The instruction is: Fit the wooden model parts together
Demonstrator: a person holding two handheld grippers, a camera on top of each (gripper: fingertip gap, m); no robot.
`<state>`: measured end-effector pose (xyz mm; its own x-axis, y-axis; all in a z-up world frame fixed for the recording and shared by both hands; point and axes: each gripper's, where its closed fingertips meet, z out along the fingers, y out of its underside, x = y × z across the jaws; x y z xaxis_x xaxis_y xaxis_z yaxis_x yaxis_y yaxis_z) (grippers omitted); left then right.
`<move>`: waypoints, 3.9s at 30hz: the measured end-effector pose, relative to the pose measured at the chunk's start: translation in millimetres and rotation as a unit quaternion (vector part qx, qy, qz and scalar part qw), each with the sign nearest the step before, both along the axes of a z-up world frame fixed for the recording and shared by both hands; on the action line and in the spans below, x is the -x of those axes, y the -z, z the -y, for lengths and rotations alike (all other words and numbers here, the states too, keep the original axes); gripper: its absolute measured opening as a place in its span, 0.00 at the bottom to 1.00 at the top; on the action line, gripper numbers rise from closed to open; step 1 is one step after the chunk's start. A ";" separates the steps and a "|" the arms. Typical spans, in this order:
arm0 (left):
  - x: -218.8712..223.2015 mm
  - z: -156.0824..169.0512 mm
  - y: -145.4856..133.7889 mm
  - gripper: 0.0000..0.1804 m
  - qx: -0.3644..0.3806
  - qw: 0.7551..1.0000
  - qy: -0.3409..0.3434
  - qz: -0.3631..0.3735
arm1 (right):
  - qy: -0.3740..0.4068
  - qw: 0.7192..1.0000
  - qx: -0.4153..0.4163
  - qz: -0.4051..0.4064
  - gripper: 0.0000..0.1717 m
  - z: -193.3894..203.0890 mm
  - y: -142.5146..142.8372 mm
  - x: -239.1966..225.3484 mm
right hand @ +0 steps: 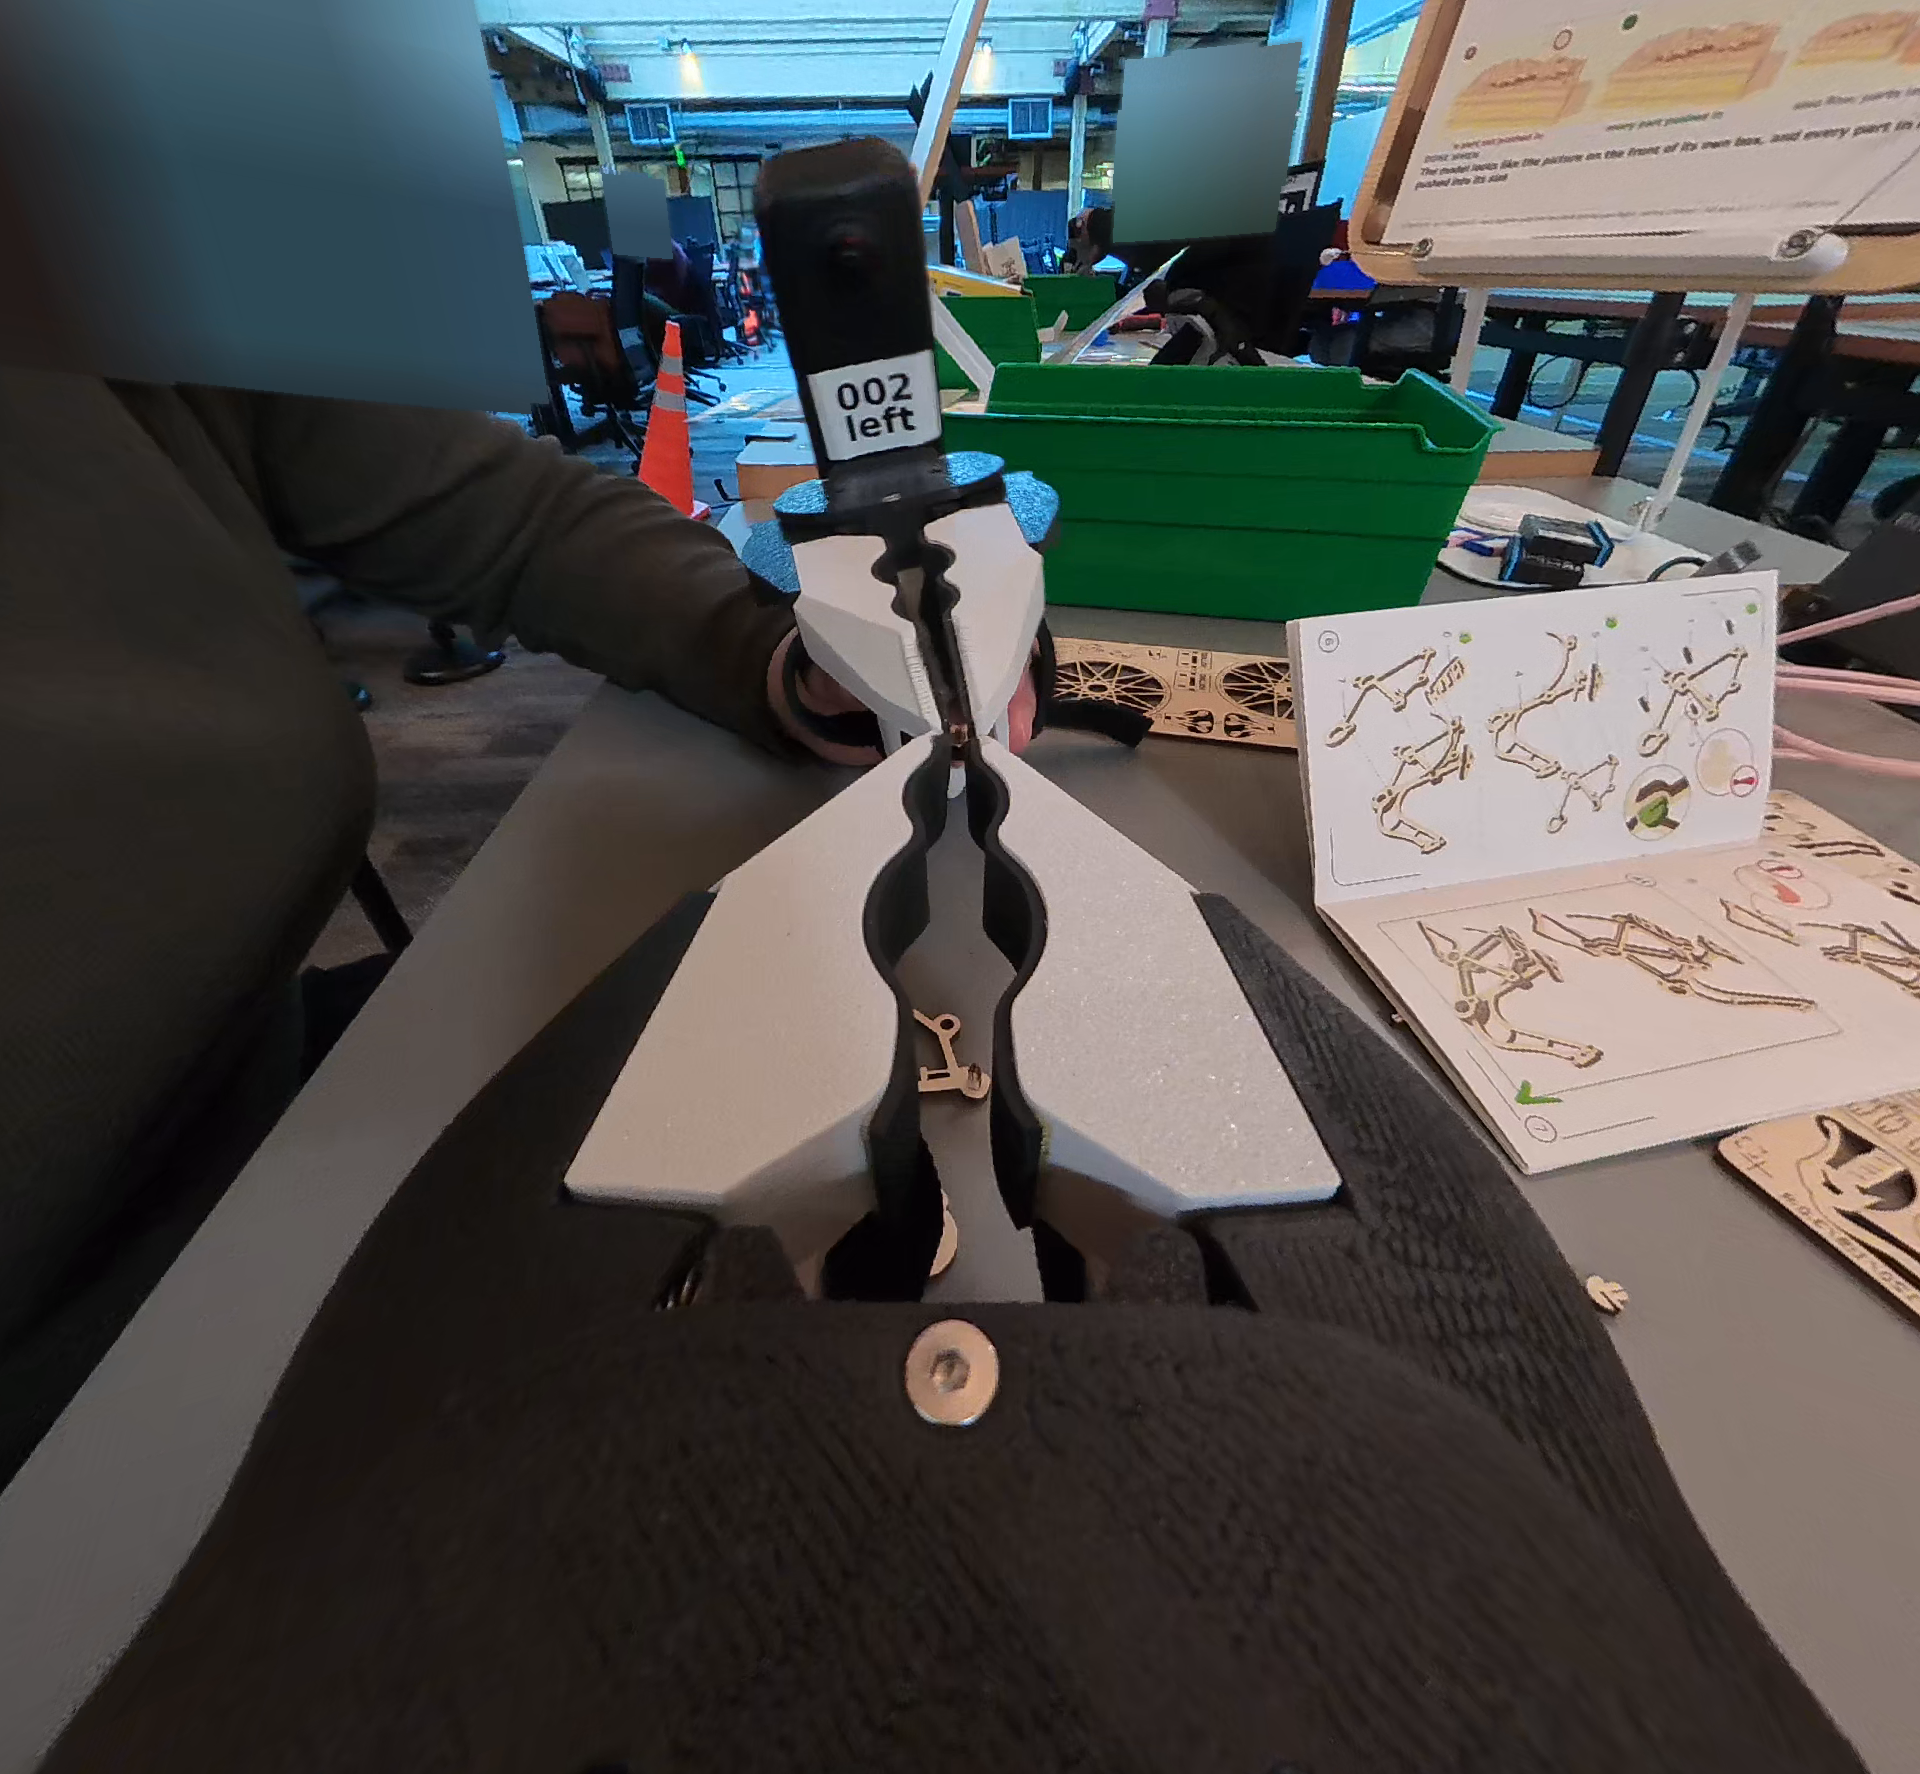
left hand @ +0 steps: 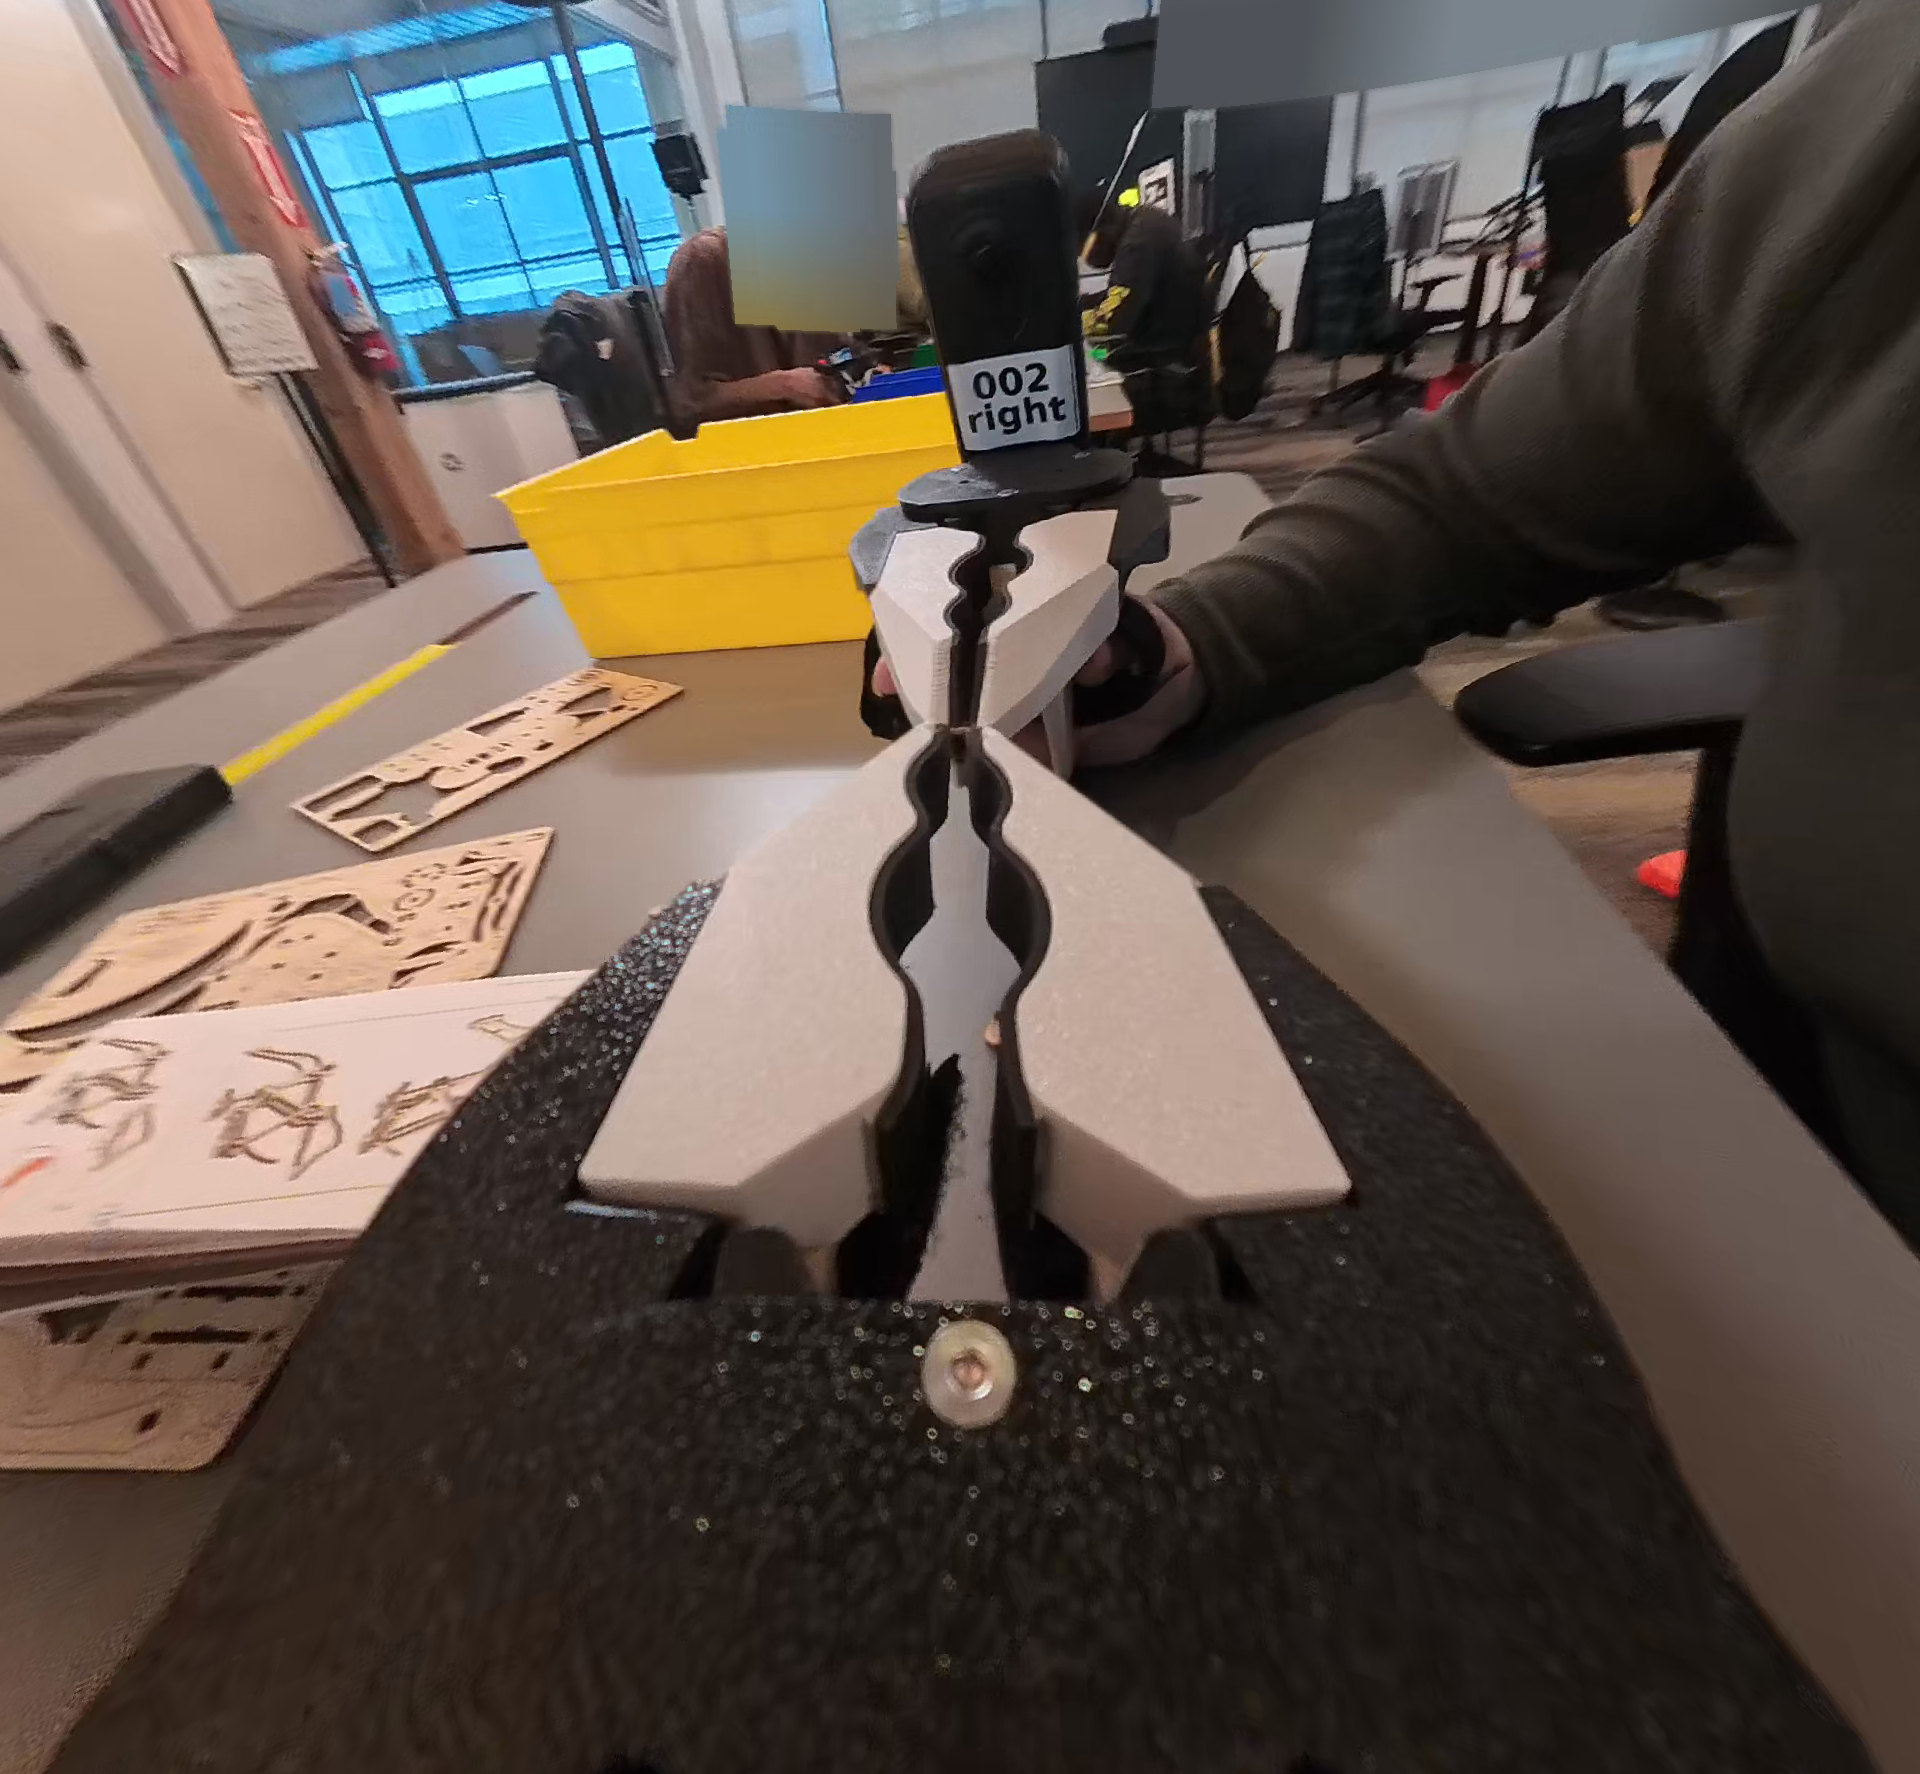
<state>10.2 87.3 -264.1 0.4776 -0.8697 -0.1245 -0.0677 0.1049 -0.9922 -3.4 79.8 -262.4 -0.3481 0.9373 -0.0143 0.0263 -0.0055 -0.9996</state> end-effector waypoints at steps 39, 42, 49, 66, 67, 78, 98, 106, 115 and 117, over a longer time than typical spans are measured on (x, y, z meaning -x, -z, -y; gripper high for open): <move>12.4 -3.6 -33.8 0.00 0.193 0.938 0.055 0.283 | 0.193 0.912 -0.351 -0.091 0.06 -2.3 -24.2 -1.1; 8.9 -0.1 -34.6 0.00 0.200 0.934 0.069 0.288 | 0.204 0.907 -0.358 -0.090 0.07 -4.9 -25.0 -1.0; 12.1 2.8 -38.3 0.00 0.198 0.928 0.082 0.303 | 0.202 0.907 -0.357 -0.091 0.06 -2.6 -25.1 -1.7; 17.0 2.1 -45.1 0.00 0.135 0.939 0.039 0.314 | 0.116 0.991 -0.012 -0.069 0.01 -2.5 -23.9 2.1; 15.8 2.3 -44.7 0.00 0.136 0.940 0.041 0.312 | 0.113 0.991 0.004 -0.072 0.01 -3.0 -25.4 1.8; 6.1 6.1 -41.3 0.00 0.134 0.947 0.053 0.287 | 0.056 0.989 0.103 -0.093 0.01 0.7 -31.6 -0.6; 1.0 9.6 -40.0 0.00 0.130 0.951 0.061 0.273 | 0.031 0.988 0.120 -0.095 0.00 3.9 -35.4 -5.2; -1.4 12.8 -39.3 0.00 0.127 0.954 0.070 0.262 | 0.021 0.990 0.110 -0.090 0.00 6.9 -35.9 -8.9; -2.0 13.6 -39.5 0.00 0.114 0.958 0.067 0.255 | 0.034 0.991 0.086 -0.097 0.00 8.9 -36.7 -7.2; -2.2 13.9 -39.7 0.00 0.113 0.958 0.068 0.255 | 0.035 0.991 0.083 -0.099 0.00 9.7 -37.0 -7.1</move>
